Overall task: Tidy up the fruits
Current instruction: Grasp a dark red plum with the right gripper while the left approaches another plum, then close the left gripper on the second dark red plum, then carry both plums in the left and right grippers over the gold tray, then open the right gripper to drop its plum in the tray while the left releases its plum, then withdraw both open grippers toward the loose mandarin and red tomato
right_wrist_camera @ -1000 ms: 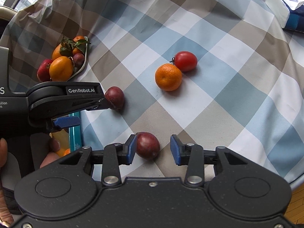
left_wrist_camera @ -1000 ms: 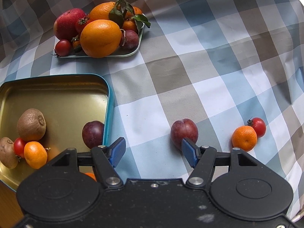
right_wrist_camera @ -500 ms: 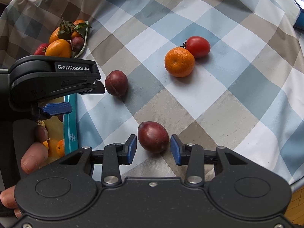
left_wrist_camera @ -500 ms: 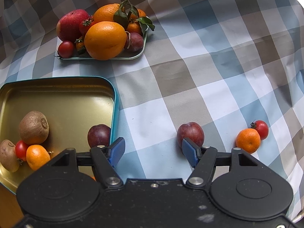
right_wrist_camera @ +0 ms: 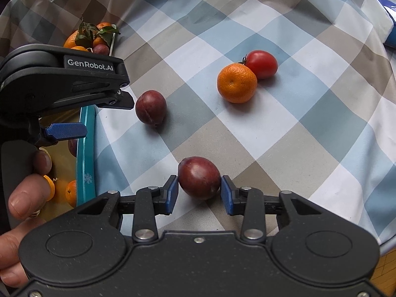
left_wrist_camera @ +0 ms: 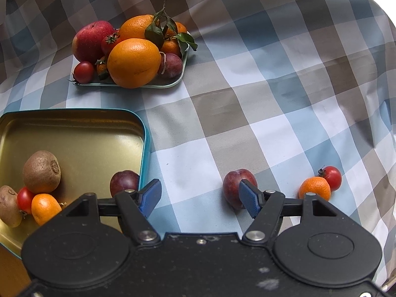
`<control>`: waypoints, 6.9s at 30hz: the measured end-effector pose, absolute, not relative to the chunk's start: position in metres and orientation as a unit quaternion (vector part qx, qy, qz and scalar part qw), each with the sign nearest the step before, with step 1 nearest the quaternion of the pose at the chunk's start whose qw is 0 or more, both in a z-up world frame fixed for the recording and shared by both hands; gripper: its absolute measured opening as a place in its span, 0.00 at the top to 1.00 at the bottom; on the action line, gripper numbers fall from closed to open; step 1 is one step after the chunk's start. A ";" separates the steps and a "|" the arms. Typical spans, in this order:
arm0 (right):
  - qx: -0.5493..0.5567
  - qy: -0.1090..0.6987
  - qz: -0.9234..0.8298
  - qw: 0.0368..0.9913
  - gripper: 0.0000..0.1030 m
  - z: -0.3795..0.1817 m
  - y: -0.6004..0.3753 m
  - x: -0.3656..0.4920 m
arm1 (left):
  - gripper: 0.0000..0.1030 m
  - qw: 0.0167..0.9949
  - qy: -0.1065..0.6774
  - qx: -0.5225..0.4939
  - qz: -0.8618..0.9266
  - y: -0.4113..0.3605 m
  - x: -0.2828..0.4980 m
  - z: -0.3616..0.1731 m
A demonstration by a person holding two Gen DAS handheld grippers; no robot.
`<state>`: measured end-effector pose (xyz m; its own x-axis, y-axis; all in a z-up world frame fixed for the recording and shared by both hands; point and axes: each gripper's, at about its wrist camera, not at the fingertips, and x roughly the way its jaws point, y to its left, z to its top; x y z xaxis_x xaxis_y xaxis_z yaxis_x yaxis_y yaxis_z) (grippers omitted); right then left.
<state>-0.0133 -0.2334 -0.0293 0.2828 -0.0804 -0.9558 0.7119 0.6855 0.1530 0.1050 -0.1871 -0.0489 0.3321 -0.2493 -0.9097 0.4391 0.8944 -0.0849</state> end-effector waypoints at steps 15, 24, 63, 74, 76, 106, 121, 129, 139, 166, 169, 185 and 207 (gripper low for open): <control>0.310 0.528 -0.275 0.741 0.55 -0.023 -0.244 -0.023 | 0.30 0.810 0.532 0.109 -0.222 -0.212 0.099 -0.062; 0.319 0.524 -0.281 0.738 0.55 -0.022 -0.253 -0.031 | 0.29 0.810 0.524 0.155 -0.214 -0.231 0.094 -0.079; 0.326 0.522 -0.297 0.731 0.55 -0.020 -0.265 -0.040 | 0.65 0.823 0.533 0.106 -0.165 -0.171 0.106 -0.028; 0.311 0.523 -0.295 0.737 0.55 -0.017 -0.260 -0.037 | 0.65 0.829 0.536 0.090 -0.129 -0.147 0.118 -0.026; 0.308 0.523 -0.295 0.738 0.55 -0.016 -0.257 -0.036 | 0.65 0.831 0.535 0.092 -0.125 -0.142 0.119 -0.025; 0.278 0.540 -0.228 0.761 0.55 -0.015 -0.202 0.037 | 0.65 0.832 0.548 0.076 0.022 -0.009 0.229 -0.025; 0.240 0.523 -0.183 0.797 0.55 0.006 -0.166 0.103 | 0.65 0.841 0.536 0.072 0.007 0.006 0.231 -0.036; 0.212 0.525 -0.151 0.810 0.55 0.006 -0.139 0.141 | 0.65 0.825 0.564 0.035 -0.002 0.017 0.237 -0.046; 0.179 0.534 -0.142 0.814 0.55 0.003 -0.127 0.182 | 0.65 0.814 0.580 0.030 0.002 0.019 0.235 -0.055; 0.181 0.567 -0.157 0.788 0.54 -0.007 -0.141 0.172 | 0.39 0.820 0.567 0.080 -0.009 -0.005 0.209 -0.049; 0.194 0.568 -0.173 0.781 0.54 -0.008 -0.154 0.158 | 0.38 0.822 0.562 0.090 -0.020 -0.014 0.202 -0.045; 0.257 0.556 -0.274 0.741 0.54 -0.012 -0.227 0.075 | 0.38 0.822 0.550 0.111 -0.101 -0.089 0.163 -0.032; 0.331 0.521 -0.377 0.691 0.54 -0.016 -0.314 -0.032 | 0.38 0.785 0.553 0.169 -0.222 -0.216 0.091 -0.056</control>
<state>-0.0322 -0.3144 -0.0160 0.1739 -0.1765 -0.9688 0.8650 0.4976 0.0646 0.0907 -0.2161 -0.0556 0.2883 -0.1624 -0.9437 0.5359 0.8440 0.0185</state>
